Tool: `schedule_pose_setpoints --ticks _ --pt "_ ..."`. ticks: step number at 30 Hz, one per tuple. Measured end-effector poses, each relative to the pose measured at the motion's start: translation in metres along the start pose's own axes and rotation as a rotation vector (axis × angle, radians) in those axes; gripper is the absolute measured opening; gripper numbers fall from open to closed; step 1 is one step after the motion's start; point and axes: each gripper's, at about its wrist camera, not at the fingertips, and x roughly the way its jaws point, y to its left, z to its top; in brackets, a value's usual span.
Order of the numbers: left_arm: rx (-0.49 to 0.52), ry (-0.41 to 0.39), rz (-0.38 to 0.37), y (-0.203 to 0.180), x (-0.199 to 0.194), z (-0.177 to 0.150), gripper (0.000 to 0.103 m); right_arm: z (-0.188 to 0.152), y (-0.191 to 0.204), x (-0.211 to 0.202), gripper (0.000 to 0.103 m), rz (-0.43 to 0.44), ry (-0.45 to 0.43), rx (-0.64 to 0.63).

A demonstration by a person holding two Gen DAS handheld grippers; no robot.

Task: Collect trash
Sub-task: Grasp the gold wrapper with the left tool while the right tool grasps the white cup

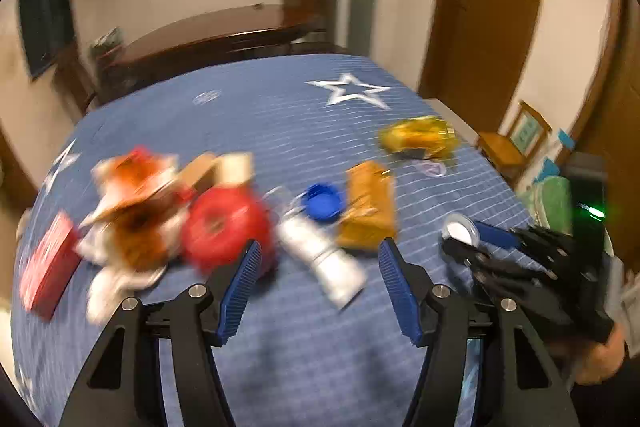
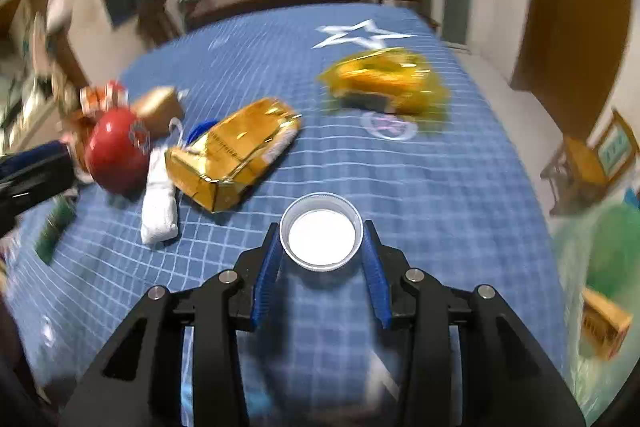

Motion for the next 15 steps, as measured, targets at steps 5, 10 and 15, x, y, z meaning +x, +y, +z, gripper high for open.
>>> schedule_pose_setpoints --ticks 5,10,15 --pt "0.124 0.045 0.057 -0.047 0.06 0.029 0.062 -0.019 -0.035 -0.041 0.038 0.027 -0.058 0.144" --pt "0.15 0.149 0.078 -0.06 0.112 0.031 0.051 -0.031 -0.05 -0.066 0.039 0.039 -0.084 0.175" --pt "0.188 0.121 0.063 -0.07 0.115 0.03 0.041 -0.033 -0.057 -0.072 0.039 0.049 -0.096 0.192"
